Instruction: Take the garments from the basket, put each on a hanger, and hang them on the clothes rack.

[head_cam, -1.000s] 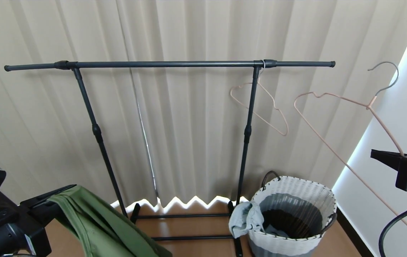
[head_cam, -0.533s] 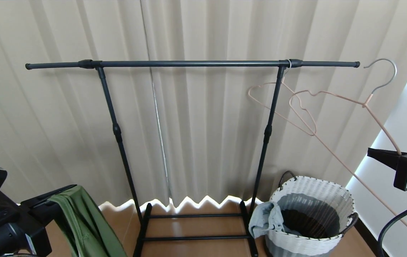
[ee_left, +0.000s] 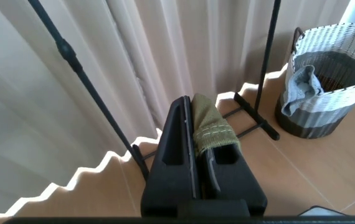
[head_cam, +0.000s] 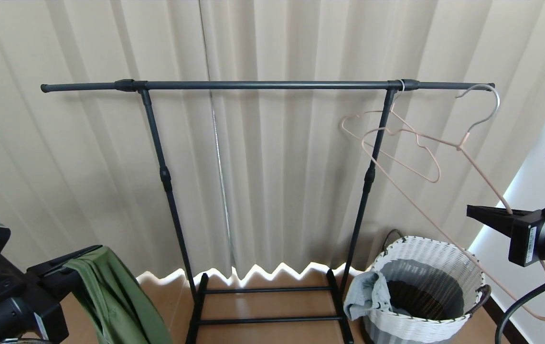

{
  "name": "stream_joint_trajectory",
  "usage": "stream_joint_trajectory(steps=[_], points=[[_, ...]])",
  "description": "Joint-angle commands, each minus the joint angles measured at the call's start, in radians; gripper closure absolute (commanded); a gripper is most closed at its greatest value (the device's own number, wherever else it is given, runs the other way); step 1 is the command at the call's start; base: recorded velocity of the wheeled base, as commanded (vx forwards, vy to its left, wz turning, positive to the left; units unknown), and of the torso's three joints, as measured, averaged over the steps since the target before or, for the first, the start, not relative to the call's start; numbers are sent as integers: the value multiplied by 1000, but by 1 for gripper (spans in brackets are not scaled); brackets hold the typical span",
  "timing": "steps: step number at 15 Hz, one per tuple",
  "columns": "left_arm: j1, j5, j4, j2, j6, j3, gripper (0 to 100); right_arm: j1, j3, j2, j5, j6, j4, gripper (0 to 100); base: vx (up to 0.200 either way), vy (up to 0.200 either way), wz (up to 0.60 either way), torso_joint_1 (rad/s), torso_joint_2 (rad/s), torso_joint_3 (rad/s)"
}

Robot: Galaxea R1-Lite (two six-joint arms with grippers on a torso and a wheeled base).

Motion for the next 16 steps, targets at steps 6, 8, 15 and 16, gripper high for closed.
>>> stream_joint_trajectory(steps=[6,8,15,16], points=[[-88,196,75,302,18,-308,100,223,27,99,45,5,-50,100,0,0,0,0,0,0],[-137,277,158,392,18,-434,100,293,34,113,51,10,-66,100,0,0,0,0,0,0],[-174,473,299,599,11,-715,100,540,45,110,79,96,-71,100,0,0,0,0,0,0],[-174,489,297,635,3,-750,100,552,48,111,100,94,-102,100,0,0,0,0,0,0]])
